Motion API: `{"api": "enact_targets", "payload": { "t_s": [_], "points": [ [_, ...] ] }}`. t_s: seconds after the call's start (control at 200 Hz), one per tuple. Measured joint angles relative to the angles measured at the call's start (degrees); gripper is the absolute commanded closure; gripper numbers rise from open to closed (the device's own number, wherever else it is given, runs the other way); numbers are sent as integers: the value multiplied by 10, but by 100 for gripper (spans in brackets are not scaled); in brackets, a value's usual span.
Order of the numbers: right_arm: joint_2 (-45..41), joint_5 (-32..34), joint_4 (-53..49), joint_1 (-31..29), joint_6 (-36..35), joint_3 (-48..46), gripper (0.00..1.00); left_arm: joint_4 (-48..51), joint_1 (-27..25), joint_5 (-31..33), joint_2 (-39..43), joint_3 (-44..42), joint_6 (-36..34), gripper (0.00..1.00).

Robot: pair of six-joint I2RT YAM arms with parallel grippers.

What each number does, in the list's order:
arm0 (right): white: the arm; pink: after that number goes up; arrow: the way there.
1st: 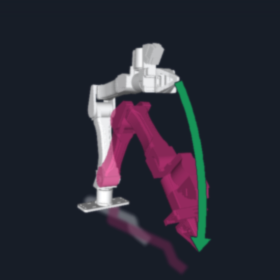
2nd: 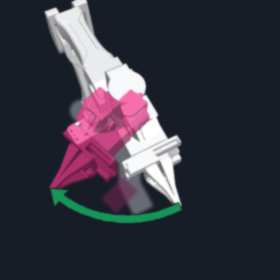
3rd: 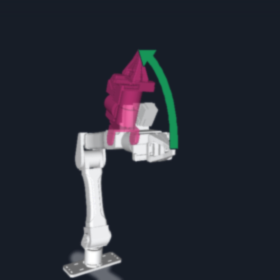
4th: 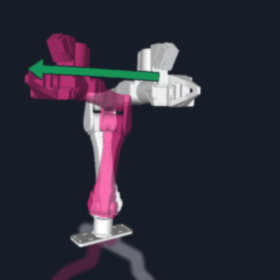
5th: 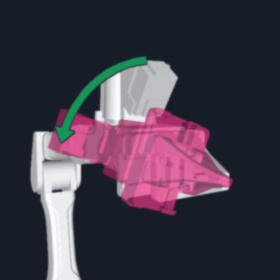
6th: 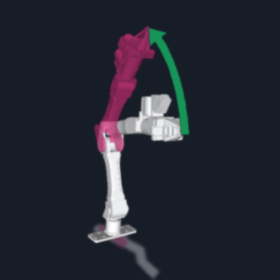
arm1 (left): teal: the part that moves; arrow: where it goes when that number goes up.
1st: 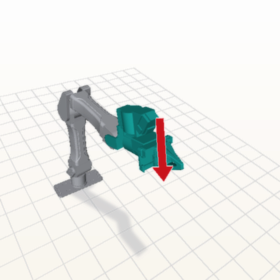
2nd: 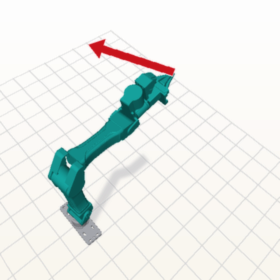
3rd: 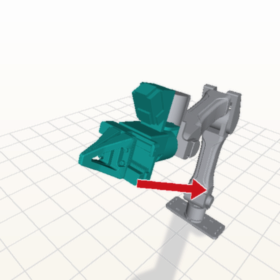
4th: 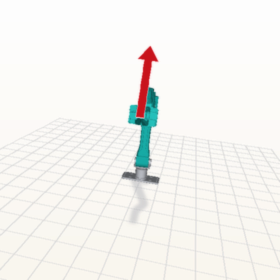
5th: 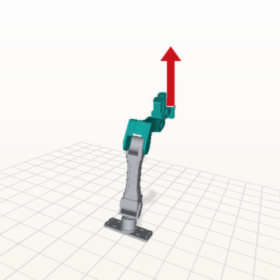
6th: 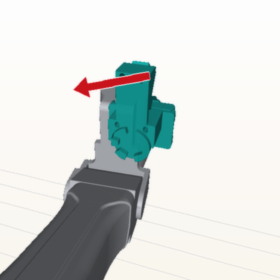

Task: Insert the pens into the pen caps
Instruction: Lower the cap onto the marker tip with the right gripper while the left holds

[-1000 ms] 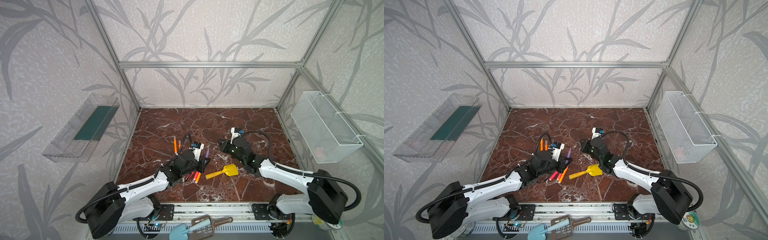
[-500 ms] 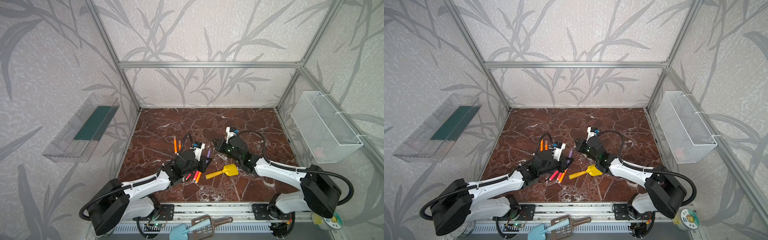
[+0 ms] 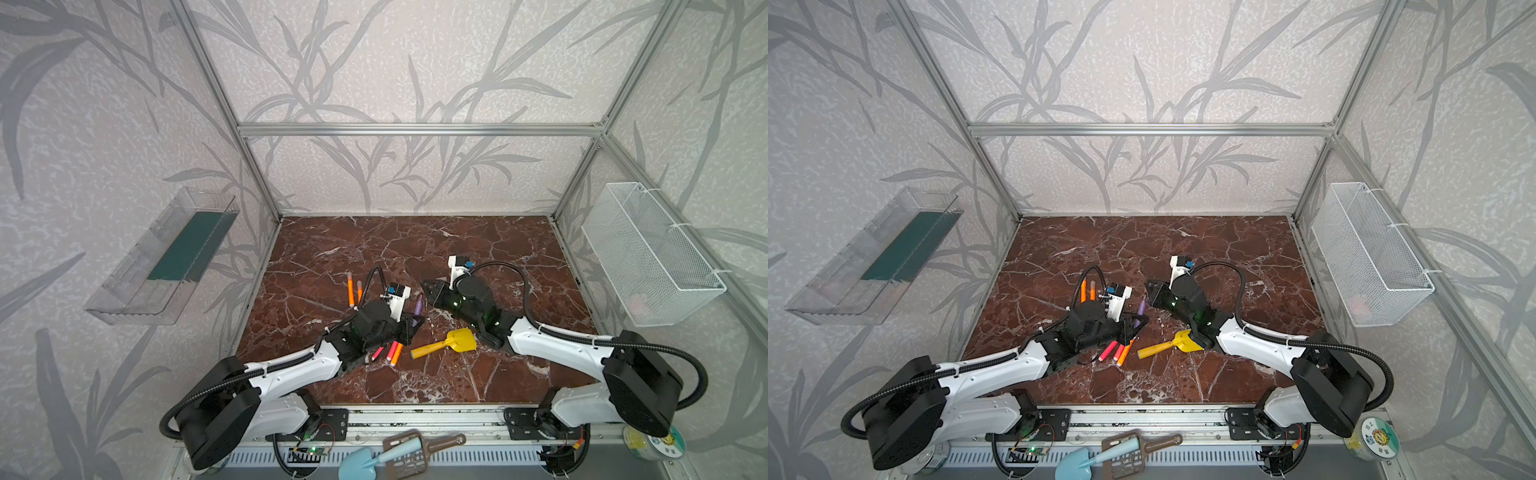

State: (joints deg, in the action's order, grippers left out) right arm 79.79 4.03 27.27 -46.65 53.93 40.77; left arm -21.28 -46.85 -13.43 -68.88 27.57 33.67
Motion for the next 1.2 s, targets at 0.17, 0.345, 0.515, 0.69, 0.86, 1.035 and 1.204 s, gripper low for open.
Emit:
{"api": "enact_targets", "payload": {
  "t_s": [0.17, 0.345, 0.515, 0.69, 0.86, 1.035, 1.204],
  "points": [
    [0, 3, 6, -9, 0, 0, 93, 0, 0, 1, 0, 0, 0, 100],
    [-1, 9, 8, -15, 0, 0, 93, 0, 0, 4, -1, 0, 3, 100],
    [-4, 17, 8, -22, -2, -3, 93, -4, 0, 13, 0, -5, 9, 100],
    [-4, 19, 11, -28, -2, -11, 93, -3, 0, 19, 6, -15, 10, 100],
    [-3, 20, 17, -35, -3, -12, 94, -3, 0, 21, 23, -26, 12, 100],
    [8, 23, 32, -43, -4, -12, 95, -4, 0, 25, 33, -32, 18, 100],
    [28, 29, 40, -55, -7, -12, 96, 0, 1, 33, 37, -41, 23, 100]
  ]
}}
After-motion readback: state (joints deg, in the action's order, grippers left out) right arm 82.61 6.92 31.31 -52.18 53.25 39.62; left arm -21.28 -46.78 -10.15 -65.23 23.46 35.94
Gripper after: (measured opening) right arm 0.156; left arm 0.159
